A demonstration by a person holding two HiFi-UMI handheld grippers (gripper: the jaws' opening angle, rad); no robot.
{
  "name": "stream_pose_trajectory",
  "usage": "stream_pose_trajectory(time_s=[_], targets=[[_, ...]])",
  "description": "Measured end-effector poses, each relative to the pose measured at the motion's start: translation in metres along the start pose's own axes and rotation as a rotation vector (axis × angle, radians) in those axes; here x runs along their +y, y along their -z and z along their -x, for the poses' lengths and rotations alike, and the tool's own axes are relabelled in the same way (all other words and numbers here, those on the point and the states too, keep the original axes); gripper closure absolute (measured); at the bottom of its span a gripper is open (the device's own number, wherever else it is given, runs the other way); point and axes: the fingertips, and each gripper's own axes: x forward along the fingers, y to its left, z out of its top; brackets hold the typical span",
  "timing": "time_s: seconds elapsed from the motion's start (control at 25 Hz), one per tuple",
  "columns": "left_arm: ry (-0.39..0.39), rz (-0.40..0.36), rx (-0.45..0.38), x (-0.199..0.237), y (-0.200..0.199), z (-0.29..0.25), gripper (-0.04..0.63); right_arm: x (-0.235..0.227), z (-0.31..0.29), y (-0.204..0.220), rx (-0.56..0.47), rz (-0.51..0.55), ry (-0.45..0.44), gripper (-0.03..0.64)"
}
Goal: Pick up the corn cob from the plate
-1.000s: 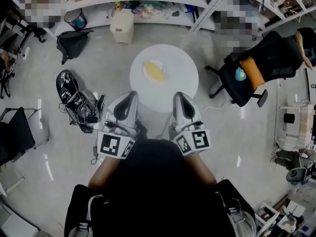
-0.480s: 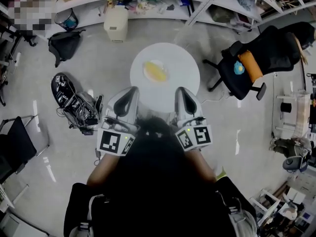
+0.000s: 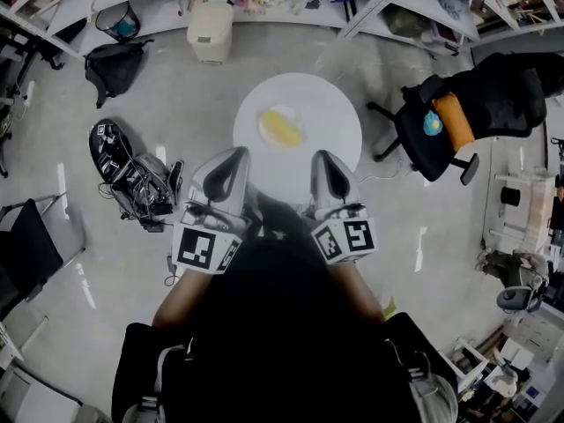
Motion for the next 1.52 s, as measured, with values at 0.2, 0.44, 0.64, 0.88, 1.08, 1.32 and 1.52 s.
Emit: stream_pose_trajectory(time_s=[0.2, 0.44, 0.64, 0.88, 1.08, 1.32, 1.52], targets=[[-0.023, 0.012, 0.027, 0.018, 0.010, -0.018, 0.591, -0.009, -0.027, 0.016, 0.046, -0.015, -0.014, 0.607], [-0.058, 0.032, 0.072, 0.038, 0.033, -0.044, 0.591, -0.031, -0.055, 0.037, 0.100, -0.035, -0.017, 0.607], [-0.079, 0.054, 0.119, 0.050, 0.060, -0.061, 0.590, -0.050, -0.075, 0.063, 0.161, -0.049, -0.024, 0.607], [-0.088, 0.099, 0.171, 0.049, 0.098, -0.079, 0.590, -0.075, -0.093, 0.104, 0.242, -0.062, -0.030, 0.607], [-0.082, 0.129, 0.202, 0.046, 0.126, -0.090, 0.589, -0.088, -0.103, 0.141, 0.307, -0.077, -0.042, 0.592], [-0.097, 0.169, 0.232, 0.050, 0.161, -0.097, 0.590, -0.098, -0.114, 0.182, 0.379, -0.076, -0.069, 0.554], [-0.115, 0.195, 0.257, 0.057, 0.191, -0.098, 0.589, -0.106, -0.125, 0.218, 0.447, -0.057, -0.099, 0.511]])
